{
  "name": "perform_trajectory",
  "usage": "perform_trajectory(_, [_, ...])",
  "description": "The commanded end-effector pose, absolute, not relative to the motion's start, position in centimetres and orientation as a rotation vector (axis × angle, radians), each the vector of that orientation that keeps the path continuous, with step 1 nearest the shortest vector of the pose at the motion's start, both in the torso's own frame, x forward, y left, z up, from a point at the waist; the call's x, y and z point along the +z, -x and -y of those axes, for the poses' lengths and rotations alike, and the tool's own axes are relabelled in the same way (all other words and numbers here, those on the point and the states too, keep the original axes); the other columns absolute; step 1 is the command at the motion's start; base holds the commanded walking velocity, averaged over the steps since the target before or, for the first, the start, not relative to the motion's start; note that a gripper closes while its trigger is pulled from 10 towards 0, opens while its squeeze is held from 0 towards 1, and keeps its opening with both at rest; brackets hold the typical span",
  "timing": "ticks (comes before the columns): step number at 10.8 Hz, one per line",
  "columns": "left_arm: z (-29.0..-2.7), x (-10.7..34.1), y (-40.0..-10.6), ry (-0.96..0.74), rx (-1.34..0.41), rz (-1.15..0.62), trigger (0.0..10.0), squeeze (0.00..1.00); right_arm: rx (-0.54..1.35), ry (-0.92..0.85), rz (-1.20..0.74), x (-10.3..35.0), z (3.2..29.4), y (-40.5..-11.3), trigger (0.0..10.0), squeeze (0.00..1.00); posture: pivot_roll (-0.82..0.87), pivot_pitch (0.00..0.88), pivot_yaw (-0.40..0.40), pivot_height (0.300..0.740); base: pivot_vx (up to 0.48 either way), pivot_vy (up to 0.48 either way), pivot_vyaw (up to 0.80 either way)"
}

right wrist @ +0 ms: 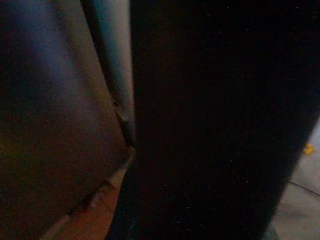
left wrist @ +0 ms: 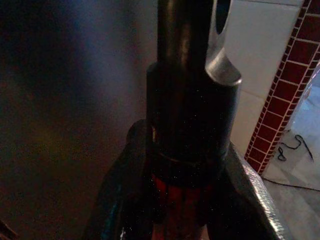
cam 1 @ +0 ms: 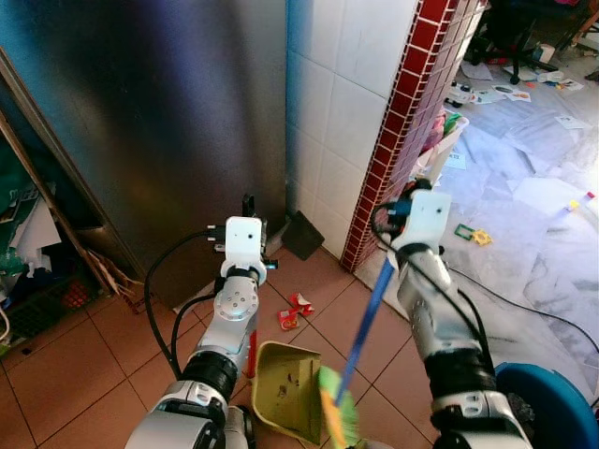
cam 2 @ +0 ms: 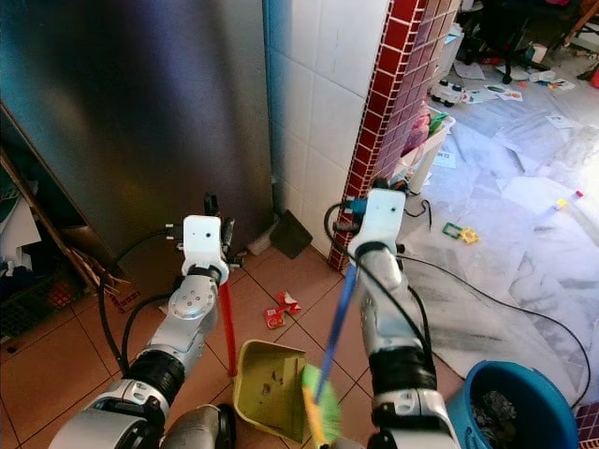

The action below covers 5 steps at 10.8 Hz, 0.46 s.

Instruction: Sweep floor

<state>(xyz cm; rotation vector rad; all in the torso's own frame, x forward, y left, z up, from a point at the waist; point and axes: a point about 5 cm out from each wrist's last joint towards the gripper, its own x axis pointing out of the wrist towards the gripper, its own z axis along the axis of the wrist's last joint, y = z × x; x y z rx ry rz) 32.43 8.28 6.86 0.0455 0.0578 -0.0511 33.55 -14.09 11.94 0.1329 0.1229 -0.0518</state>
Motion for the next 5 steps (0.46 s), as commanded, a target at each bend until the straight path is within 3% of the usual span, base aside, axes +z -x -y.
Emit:
perform_trajectory(1, [-7.9, 7.5, -32.9, -0.041, -0.057, -0.038, 10.0, 0.0, -0.022, -0.213, -0.071, 13.6, 13.5, -34.0, 10.0, 0.0, -0.1, 0.008, -0.022, 0.74, 0.0, 0.0, 0.0])
perform_trajectory(5, [-7.9, 7.4, -33.0, -0.041, -0.062, -0.04, 10.0, 0.0, 0.057, -0.312, 0.008, 17.0, 12.8, -34.9, 10.0, 0.0, -0.1, 0.0, -0.022, 0.74, 0.0, 0.0, 0.0])
